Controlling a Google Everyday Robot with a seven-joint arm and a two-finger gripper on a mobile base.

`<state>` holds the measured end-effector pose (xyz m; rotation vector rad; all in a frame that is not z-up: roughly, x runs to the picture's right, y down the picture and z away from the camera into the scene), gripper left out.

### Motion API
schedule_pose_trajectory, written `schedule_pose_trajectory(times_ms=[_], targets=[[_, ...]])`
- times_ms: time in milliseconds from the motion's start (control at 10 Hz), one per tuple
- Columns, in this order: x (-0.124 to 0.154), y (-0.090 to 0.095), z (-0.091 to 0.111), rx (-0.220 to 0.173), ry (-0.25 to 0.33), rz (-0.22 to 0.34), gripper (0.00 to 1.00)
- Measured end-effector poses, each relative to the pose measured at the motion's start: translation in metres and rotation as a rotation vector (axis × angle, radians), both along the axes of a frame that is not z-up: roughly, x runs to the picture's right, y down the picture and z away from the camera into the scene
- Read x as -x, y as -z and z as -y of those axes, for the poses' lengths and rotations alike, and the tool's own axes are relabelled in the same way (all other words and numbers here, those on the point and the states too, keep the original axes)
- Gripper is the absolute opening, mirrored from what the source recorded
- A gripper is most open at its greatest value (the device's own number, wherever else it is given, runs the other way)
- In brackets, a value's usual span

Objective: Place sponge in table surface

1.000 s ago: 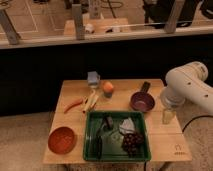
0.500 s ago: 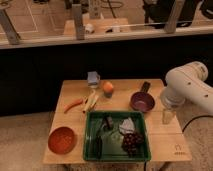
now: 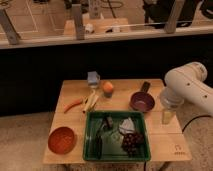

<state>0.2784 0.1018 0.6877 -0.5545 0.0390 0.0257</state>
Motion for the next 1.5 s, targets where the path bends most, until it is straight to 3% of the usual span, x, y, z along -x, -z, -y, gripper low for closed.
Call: schedule_pose_trajectory(times_ms=[300, 500, 1300, 1500], targets=[[0.039, -0.024, 0.034, 0.016, -0.023, 0.094, 0.80], [0.059, -0.039, 0.052, 0.001, -0.027, 0.128, 0.80], [0.058, -0.040, 0.052, 0.000, -0.026, 0.127, 0.80], [0.063, -0.040, 0.054, -0.002, 0.021, 0.172, 0.80]])
